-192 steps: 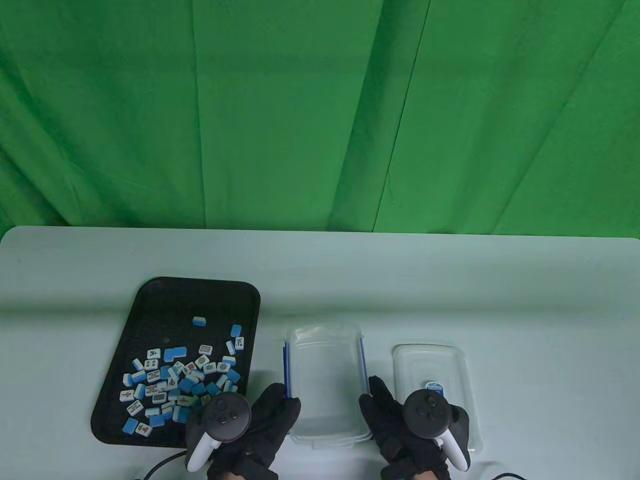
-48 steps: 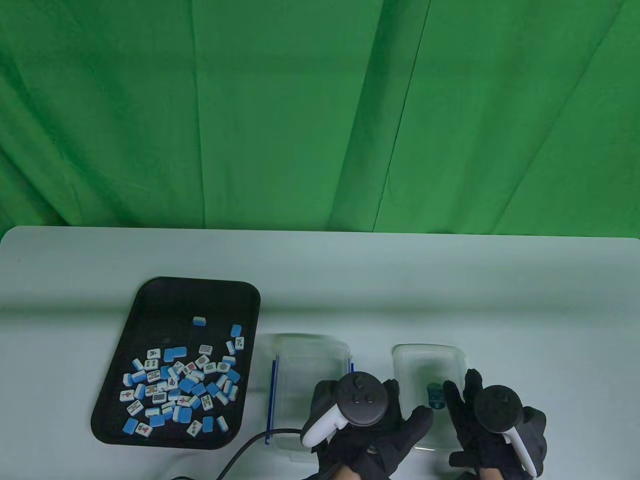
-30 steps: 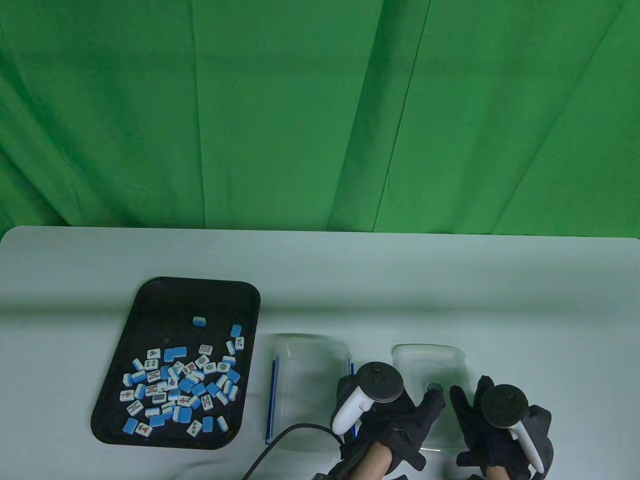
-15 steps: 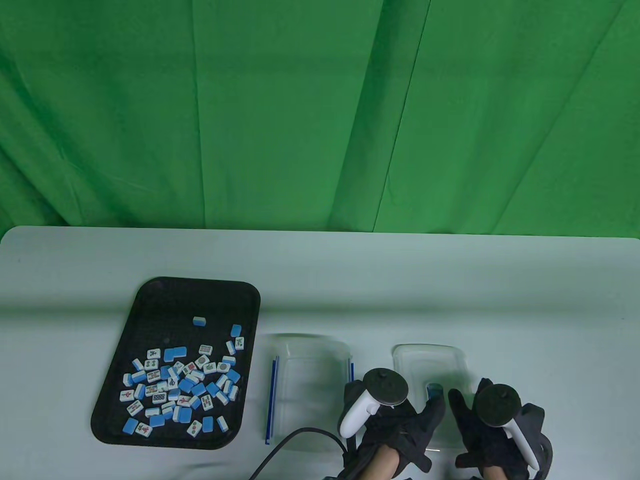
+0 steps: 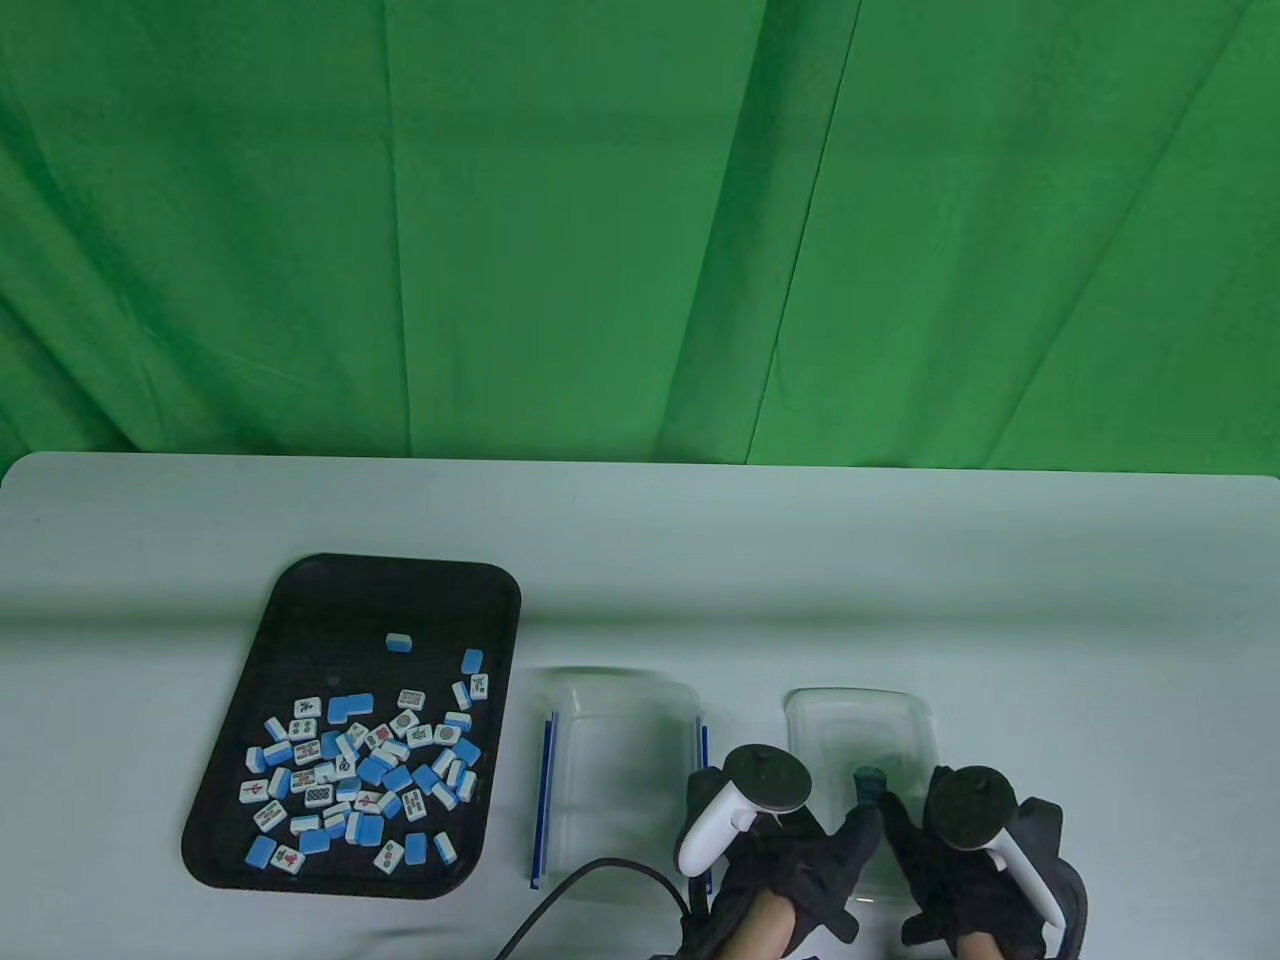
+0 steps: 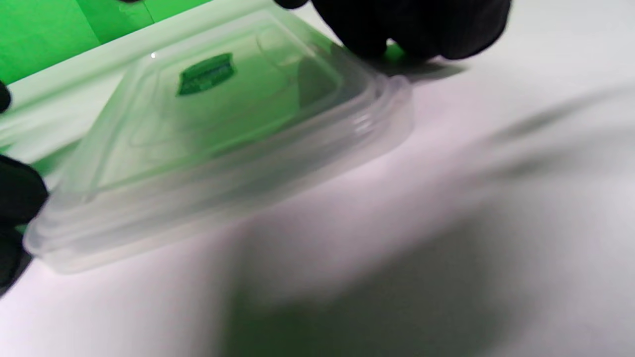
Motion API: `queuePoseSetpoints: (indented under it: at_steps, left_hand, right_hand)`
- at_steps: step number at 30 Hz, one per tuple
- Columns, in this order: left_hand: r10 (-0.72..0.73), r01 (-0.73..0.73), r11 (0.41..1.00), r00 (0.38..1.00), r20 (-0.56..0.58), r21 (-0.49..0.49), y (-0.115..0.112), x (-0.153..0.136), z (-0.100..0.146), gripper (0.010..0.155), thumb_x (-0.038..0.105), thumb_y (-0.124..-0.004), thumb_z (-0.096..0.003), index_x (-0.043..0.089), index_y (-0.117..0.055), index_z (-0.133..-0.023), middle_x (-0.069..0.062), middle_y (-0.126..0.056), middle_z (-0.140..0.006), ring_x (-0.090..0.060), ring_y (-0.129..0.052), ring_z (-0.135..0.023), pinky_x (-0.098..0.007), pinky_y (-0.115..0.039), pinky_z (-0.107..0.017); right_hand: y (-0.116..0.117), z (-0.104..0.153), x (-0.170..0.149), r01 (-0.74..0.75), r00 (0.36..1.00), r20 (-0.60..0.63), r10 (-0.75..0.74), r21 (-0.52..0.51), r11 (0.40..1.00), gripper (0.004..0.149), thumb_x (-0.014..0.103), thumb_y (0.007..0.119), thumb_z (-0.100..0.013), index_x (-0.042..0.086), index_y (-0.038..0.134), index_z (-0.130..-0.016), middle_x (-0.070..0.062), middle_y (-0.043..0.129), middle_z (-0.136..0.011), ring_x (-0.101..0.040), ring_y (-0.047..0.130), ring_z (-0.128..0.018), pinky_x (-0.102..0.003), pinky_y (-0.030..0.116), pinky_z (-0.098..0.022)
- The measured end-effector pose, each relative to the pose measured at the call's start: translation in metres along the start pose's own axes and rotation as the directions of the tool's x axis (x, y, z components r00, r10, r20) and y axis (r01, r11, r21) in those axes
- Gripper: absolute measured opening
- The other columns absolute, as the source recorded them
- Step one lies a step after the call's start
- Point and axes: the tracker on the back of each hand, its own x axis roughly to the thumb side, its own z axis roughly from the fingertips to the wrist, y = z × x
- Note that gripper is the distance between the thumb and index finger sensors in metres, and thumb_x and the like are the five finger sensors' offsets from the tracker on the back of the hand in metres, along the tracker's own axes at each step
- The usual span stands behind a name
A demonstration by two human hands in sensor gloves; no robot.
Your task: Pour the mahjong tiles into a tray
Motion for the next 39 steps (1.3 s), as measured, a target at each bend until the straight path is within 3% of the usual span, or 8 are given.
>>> queuePoseSetpoints:
  at_steps: [10,21,27,30,33,37,39]
  left_hand:
    - [0.009,-0.009,1.000,1.000,-0.002,-0.003,0.000,0.000,0.001,0.092,0.059,-0.035,-0.0673,-0.016,0.001,-0.107,-0.054,-0.033,-0.107,-0.070,-0.053,-0.097,-0.070,-0.060,-0.062]
    - [0.019,-0.019,1.000,1.000,-0.012,-0.005,0.002,-0.004,0.003,0.092,0.060,-0.035,-0.0673,-0.016,-0.002,-0.109,-0.054,-0.038,-0.106,-0.069,-0.058,-0.095,-0.069,-0.063,-0.062]
    - [0.017,-0.017,1.000,1.000,-0.017,0.000,0.002,-0.005,0.004,0.092,0.060,-0.035,-0.0674,-0.015,-0.003,-0.110,-0.054,-0.039,-0.106,-0.068,-0.059,-0.095,-0.068,-0.063,-0.062]
    - [0.016,-0.016,1.000,1.000,-0.022,0.004,0.003,-0.005,0.004,0.092,0.060,-0.035,-0.0674,-0.015,-0.004,-0.110,-0.053,-0.039,-0.106,-0.068,-0.060,-0.095,-0.068,-0.064,-0.062]
    - [0.011,-0.011,1.000,1.000,-0.027,0.009,0.003,-0.006,0.005,0.092,0.060,-0.035,-0.0673,-0.015,-0.004,-0.110,-0.052,-0.040,-0.107,-0.067,-0.061,-0.096,-0.068,-0.064,-0.062]
    - [0.001,0.000,1.000,1.000,-0.029,0.017,0.003,-0.006,0.005,0.092,0.060,-0.036,-0.0673,-0.015,-0.005,-0.110,-0.052,-0.041,-0.107,-0.066,-0.062,-0.095,-0.067,-0.064,-0.062]
    - [-0.003,0.003,1.000,0.999,-0.032,0.018,0.002,-0.006,0.005,0.091,0.060,-0.035,-0.0673,-0.015,-0.005,-0.110,-0.051,-0.041,-0.108,-0.066,-0.062,-0.096,-0.067,-0.064,-0.062]
  right_hand:
    - [0.000,0.000,-0.001,0.032,0.999,0.028,-0.032,0.018,0.999,0.086,0.063,0.043,-0.068,0.000,0.022,-0.122,-0.041,0.044,-0.118,-0.065,0.046,-0.103,-0.073,0.049,-0.073]
    - [-0.010,0.005,-0.014,0.242,0.968,0.069,-0.240,-0.020,0.970,0.087,0.063,0.043,-0.068,-0.001,0.016,-0.121,-0.038,0.047,-0.119,-0.065,0.061,-0.097,-0.073,0.058,-0.069]
    - [-0.020,0.012,-0.021,0.304,0.951,0.085,-0.296,-0.091,0.948,0.086,0.062,0.046,-0.069,0.000,0.018,-0.121,-0.035,0.046,-0.120,-0.050,0.073,-0.093,-0.064,0.066,-0.070]
    - [-0.025,0.014,-0.026,0.338,0.940,0.086,-0.329,-0.121,0.933,0.085,0.061,0.051,-0.069,-0.002,0.024,-0.120,-0.031,0.061,-0.114,-0.040,0.082,-0.084,-0.056,0.072,-0.066]
    - [-0.027,0.014,-0.031,0.401,0.914,0.101,-0.394,-0.070,0.913,0.086,0.061,0.054,-0.069,-0.002,0.023,-0.120,-0.017,0.075,-0.100,-0.025,0.087,-0.071,-0.047,0.078,-0.060]
    - [-0.027,0.014,-0.030,0.415,0.904,0.118,-0.411,-0.008,0.910,0.080,0.060,0.056,-0.069,0.003,0.034,-0.122,-0.011,0.078,-0.095,-0.020,0.087,-0.068,-0.045,0.080,-0.058]
    - [-0.027,0.014,-0.030,0.400,0.912,0.116,-0.394,-0.032,0.916,0.079,0.059,0.057,-0.070,0.002,0.036,-0.121,-0.011,0.081,-0.094,-0.018,0.090,-0.065,-0.042,0.082,-0.056]
